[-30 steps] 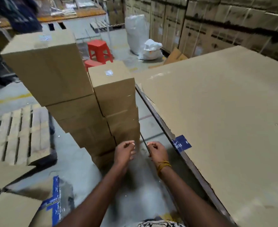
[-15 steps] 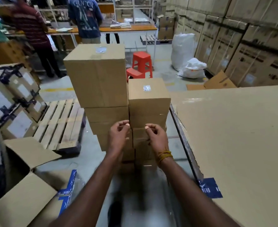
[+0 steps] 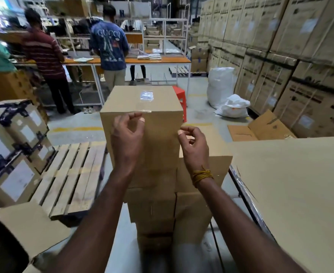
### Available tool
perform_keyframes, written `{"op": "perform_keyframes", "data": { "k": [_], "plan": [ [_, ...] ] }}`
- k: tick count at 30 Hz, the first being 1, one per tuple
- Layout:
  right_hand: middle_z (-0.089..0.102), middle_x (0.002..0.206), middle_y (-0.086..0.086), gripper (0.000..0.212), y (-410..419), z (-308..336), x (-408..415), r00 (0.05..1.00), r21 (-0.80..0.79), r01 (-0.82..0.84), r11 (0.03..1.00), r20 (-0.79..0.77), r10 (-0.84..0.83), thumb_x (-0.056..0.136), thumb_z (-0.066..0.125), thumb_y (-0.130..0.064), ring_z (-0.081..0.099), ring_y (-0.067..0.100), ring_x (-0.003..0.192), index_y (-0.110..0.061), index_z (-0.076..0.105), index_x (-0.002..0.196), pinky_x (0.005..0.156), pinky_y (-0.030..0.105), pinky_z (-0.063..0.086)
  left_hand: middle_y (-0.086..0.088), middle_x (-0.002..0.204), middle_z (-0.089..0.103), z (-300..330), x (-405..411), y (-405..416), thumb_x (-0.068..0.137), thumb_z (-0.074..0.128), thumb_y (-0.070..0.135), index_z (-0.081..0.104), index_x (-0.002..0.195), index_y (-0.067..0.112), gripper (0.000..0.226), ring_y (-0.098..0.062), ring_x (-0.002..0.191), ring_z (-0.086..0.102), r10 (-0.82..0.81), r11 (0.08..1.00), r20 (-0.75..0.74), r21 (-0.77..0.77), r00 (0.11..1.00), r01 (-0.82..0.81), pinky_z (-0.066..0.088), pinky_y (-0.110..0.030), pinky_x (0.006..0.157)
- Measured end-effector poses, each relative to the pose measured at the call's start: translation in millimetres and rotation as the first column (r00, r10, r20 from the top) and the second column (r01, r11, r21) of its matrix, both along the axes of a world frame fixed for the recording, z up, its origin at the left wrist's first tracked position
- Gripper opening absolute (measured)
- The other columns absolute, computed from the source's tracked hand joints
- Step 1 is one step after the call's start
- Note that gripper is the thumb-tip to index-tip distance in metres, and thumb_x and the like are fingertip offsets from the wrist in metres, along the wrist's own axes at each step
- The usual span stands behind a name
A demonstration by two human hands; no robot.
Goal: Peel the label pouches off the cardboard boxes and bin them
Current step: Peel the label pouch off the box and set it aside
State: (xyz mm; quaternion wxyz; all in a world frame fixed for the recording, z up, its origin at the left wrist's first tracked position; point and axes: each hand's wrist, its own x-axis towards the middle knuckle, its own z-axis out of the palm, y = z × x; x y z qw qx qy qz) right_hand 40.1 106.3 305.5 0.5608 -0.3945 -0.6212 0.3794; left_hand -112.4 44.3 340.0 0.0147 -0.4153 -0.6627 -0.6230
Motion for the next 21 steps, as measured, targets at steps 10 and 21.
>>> {"op": "perform_keyframes", "data": {
  "k": [10, 21],
  "plan": [
    [0.054, 0.127, -0.003, 0.037, 73.6, 27.3, -69.7, 0.987, -0.092, 0.159, 0.983, -0.008, -0.161, 0.095, 0.058, -0.048, 0.053, 0.014, 0.116, -0.029, 0.053, 0.126, 0.102, 0.034, 0.045, -0.006, 0.141, 0.049, 13.2, -118.3, 62.6, 0.093, 0.064, 0.038, 0.058, 0.132, 0.028, 0.04, -0.018, 0.121, 0.054, -0.02, 0.99, 0.183, -0.136, 0.983, 0.045, 0.045, -0.027, 0.095],
    [0.064, 0.108, -0.001, 0.021, 73.0, 44.9, -61.7, 0.938, -0.073, 0.345, 0.936, 0.041, -0.343, 0.089, 0.061, -0.031, 0.059, 0.012, 0.098, -0.031, 0.068, 0.109, 0.094, 0.036, 0.05, 0.002, 0.124, 0.066, 30.8, -107.9, 60.0, 0.094, 0.061, 0.022, 0.07, 0.12, 0.033, 0.029, -0.009, 0.108, 0.062, -0.206, 0.971, 0.297, -0.058, 0.932, 0.233, 0.058, -0.03, 0.082]
  ]
}}
